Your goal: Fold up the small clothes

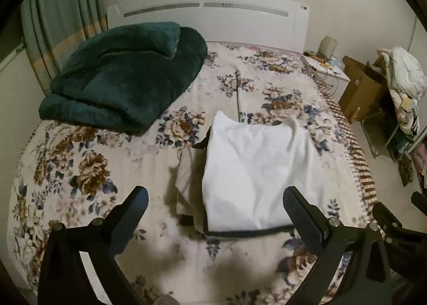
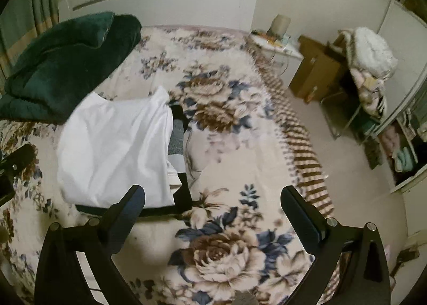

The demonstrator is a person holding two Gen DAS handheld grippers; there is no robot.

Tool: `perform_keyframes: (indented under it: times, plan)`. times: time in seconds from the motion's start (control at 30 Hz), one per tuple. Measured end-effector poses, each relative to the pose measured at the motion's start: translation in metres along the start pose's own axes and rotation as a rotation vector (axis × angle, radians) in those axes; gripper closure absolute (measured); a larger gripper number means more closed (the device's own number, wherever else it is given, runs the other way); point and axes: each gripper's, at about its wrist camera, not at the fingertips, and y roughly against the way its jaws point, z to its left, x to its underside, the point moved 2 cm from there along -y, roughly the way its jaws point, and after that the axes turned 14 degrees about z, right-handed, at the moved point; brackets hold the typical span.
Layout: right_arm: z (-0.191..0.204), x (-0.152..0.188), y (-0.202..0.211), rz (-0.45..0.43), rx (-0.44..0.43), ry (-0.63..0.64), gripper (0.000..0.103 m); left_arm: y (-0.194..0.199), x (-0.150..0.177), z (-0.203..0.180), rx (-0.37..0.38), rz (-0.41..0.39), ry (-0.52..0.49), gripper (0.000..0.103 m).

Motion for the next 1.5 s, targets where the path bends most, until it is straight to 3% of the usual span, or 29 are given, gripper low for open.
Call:
perform_keyframes:
  times: [0.27, 0.5, 0.73, 1.1, 1.5]
  plan:
    - [-0.024, 0.037, 0.128, -0.110, -0.001, -0.048, 0.000, 0.113, 0.033, -0.010, -0.001, -0.084, -0.007, 0.000]
    - [-0.040, 0.094, 0.254, -0.197, -0.015, -0.058, 0.000, 0.207, 0.078, -0.011, -0.001, -0.135, -0.014, 0.000]
    - [-0.054, 0.154, 0.353, -0.269, -0.024, -0.049, 0.000, 0.284, 0.121, 0.001, -0.001, -0.190, 0.006, 0.000]
    - [-0.072, 0.224, 0.449, -0.344, -0.055, -0.071, 0.000, 0.350, 0.166, -0.001, -0.004, -0.258, -0.020, 0.000]
    - [-0.079, 0.263, 0.491, -0.356, -0.053, -0.076, 0.000, 0.386, 0.199, -0.002, 0.026, -0.273, -0.041, 0.000]
